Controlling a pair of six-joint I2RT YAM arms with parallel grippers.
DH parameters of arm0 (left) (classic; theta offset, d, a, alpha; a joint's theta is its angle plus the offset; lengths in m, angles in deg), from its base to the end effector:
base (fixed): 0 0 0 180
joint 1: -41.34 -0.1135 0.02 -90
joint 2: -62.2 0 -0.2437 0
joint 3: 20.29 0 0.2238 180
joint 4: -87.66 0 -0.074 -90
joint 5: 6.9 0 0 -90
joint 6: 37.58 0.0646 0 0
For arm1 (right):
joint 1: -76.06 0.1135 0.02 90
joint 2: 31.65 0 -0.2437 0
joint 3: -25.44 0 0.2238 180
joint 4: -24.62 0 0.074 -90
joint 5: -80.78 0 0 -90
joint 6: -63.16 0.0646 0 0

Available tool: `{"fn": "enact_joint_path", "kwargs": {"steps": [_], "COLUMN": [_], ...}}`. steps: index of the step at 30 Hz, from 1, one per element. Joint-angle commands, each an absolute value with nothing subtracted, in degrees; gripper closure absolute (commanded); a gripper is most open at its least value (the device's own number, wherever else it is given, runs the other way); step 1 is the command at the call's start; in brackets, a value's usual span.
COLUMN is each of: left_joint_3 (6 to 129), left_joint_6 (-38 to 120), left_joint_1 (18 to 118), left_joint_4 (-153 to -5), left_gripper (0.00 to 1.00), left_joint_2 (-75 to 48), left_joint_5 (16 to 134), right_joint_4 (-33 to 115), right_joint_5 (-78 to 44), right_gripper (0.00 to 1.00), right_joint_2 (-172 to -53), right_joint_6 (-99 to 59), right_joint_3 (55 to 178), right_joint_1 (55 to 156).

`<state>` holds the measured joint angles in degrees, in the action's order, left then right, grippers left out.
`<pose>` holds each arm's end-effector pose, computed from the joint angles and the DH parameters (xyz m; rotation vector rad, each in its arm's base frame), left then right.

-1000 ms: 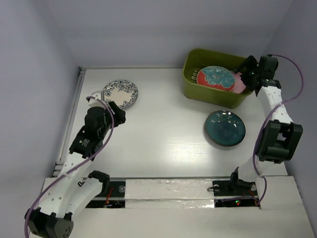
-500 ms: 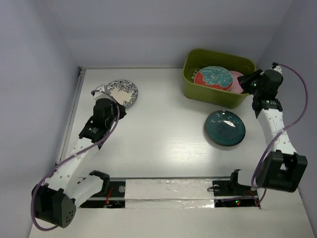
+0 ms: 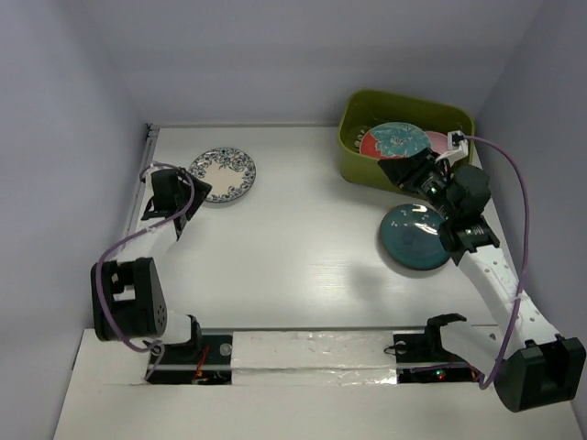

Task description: Place the plates into the plastic bin on the countertop

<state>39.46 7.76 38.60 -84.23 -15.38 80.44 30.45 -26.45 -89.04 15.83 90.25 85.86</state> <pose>0.3050 0.0116 0.2224 -0.8008 1.8987 -0.5058 0.2394 0.0608 0.3514 0.2143 1.6101 0.9476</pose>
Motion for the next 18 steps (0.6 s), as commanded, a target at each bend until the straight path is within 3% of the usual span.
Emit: {"fn": "enact_joint_path", "kwargs": {"steps": [1,12,18], "left_joint_3": [41.49,40.08,42.54], "left_joint_6": [4.62,-0.04,-1.71], "left_joint_1": [36.25,28.95,28.95], "left_joint_4": [-90.84,-106.13,-108.95], "left_gripper": [0.4,0.41,0.46], "left_joint_2": [-20.65,-36.84,-42.38], "left_joint_5": [70.39,57.45,59.02], "right_joint_4": [25.76,23.38,22.94], "right_joint_5": [-29.16,-32.68,-32.69], "right_gripper": [0.65,0.65,0.65], "right_joint_2": [-87.82,-89.13,-89.49], "right_joint_6": [14.47,13.85,13.94], "right_joint_3": [87.5,84.5,84.24], "right_joint_1": [87.04,88.89,89.95]}}
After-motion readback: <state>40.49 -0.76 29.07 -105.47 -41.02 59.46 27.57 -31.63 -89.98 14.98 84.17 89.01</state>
